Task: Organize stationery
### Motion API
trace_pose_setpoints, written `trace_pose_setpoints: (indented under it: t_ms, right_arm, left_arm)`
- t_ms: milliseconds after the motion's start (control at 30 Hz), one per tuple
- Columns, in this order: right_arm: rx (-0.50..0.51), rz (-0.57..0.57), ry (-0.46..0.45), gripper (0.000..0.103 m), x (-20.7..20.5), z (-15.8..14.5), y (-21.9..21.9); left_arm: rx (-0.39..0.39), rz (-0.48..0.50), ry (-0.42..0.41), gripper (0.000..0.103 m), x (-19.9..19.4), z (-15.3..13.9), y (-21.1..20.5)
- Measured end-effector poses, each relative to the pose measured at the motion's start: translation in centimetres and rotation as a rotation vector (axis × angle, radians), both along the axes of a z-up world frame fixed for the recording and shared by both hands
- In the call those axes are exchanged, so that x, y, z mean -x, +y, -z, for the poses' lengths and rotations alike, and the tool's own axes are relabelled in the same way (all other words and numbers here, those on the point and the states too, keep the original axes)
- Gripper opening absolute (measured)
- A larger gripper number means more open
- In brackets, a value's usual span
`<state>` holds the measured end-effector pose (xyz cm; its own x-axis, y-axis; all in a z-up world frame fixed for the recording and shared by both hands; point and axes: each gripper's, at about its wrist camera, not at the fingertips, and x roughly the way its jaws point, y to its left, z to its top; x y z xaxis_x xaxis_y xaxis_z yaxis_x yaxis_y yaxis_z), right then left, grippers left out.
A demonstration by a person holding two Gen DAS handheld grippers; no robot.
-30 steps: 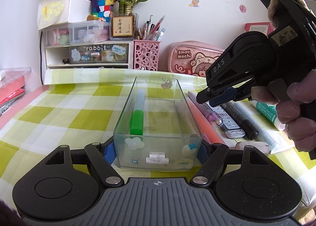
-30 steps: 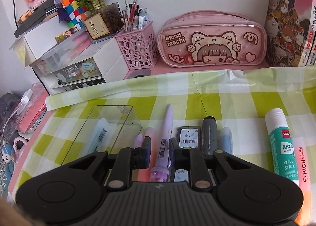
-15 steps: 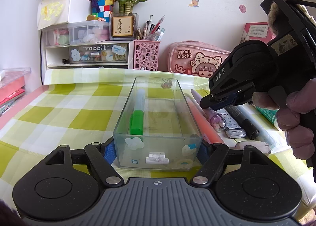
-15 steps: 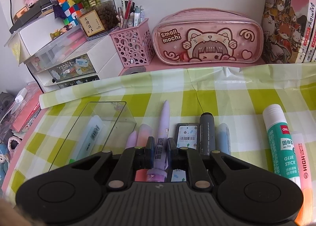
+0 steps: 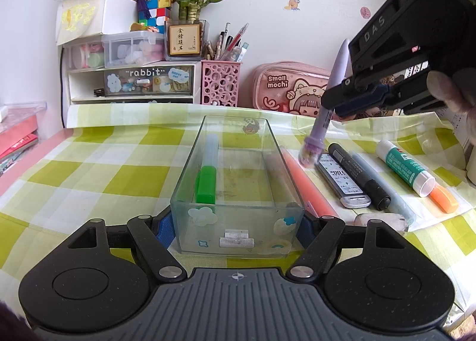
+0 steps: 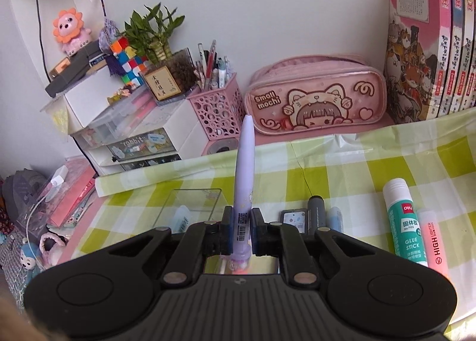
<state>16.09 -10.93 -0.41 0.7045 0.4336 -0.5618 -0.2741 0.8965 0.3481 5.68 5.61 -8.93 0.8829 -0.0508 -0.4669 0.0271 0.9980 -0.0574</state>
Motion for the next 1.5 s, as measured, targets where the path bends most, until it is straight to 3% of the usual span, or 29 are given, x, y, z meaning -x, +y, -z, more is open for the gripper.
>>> trace_pose_setpoints:
  t_ms: [233, 433, 667, 767, 867, 1067, 1500]
  right_arm:
    - [-0.023, -0.069, -0.066, 0.029, 1.9, -2.5, 0.9]
    - [-0.028, -0.157, -0.039, 0.029, 2.3, -2.8, 2.2]
    - [-0.009, -0.146, -0.005, 0.029, 1.5, -1.8, 2.0]
    - [0.043, -0.097, 0.019, 0.03, 0.0, -0.7, 1.2]
    - [0.07, -0.074, 0.071, 0.042, -1.6, 1.2, 0.2]
    - [0.104, -0.055, 0.15, 0.043, -3.1, 4.4, -0.3]
    - [0.1, -0.065, 0.173, 0.043, -4.0, 5.3, 0.7]
  left_arm:
    - [0.0, 0.0, 0.0, 0.075, 0.0, 0.0, 0.0]
    - [-0.001, 0.001, 0.001, 0.075, 0.0, 0.0, -0.1]
    - [-0.002, 0.003, 0.001, 0.074, -0.1, -0.1, 0.0]
    - [-0.002, 0.003, 0.001, 0.074, -0.1, -0.1, 0.0]
    - [-0.003, 0.003, 0.001, 0.074, -0.1, -0.1, 0.0]
    - [-0.002, 0.004, 0.001, 0.074, -0.1, -0.1, 0.0]
    - [-0.003, 0.003, 0.001, 0.074, -0.1, -0.1, -0.1]
